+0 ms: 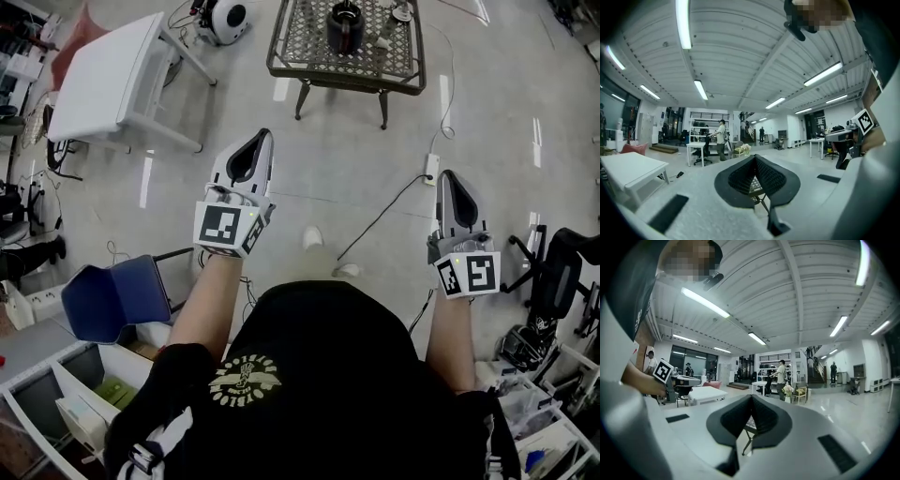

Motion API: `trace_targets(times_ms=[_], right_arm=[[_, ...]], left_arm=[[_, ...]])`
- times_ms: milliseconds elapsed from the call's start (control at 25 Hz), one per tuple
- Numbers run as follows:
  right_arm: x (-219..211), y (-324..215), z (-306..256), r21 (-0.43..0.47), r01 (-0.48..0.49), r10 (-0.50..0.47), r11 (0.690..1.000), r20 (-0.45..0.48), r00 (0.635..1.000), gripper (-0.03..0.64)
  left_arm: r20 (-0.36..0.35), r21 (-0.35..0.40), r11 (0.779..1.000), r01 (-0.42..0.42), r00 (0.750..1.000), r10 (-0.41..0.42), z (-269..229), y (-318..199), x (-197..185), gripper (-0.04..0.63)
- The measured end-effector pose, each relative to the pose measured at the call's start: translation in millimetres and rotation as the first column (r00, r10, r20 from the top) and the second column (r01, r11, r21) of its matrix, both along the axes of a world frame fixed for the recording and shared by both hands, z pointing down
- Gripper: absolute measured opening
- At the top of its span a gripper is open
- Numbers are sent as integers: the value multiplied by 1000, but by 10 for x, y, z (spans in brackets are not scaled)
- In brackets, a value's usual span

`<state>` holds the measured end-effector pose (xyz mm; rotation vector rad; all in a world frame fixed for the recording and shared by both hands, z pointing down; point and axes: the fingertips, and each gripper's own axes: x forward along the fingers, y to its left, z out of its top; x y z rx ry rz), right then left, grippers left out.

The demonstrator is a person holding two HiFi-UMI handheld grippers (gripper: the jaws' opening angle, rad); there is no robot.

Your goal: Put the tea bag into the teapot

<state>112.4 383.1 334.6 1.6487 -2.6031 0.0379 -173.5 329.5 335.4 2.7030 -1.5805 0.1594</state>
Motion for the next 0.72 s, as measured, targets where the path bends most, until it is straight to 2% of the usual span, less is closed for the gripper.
trace_targets(times_ms=[280,440,640,720], right_arm=[[-358,-267,-30,17,-51,52,999,-30,998,8],[-354,-326,-119,35,-88,90,995,-35,995,8],[-307,-410,-188,55,-116,118,992,-24,993,8],[-278,-473,-153,46,-128,129,991,-17,991,8]], left_arm=[[-23,35,997,-68,997,68,5,-432,-107,-3],[-82,50,996,-74,994,78,-96,-584,-134,-3],[-38,45,991,-125,991,127,-62,-632,-105,-3],[-51,25,991,-131,990,133,-11,-695,-102,-3]])
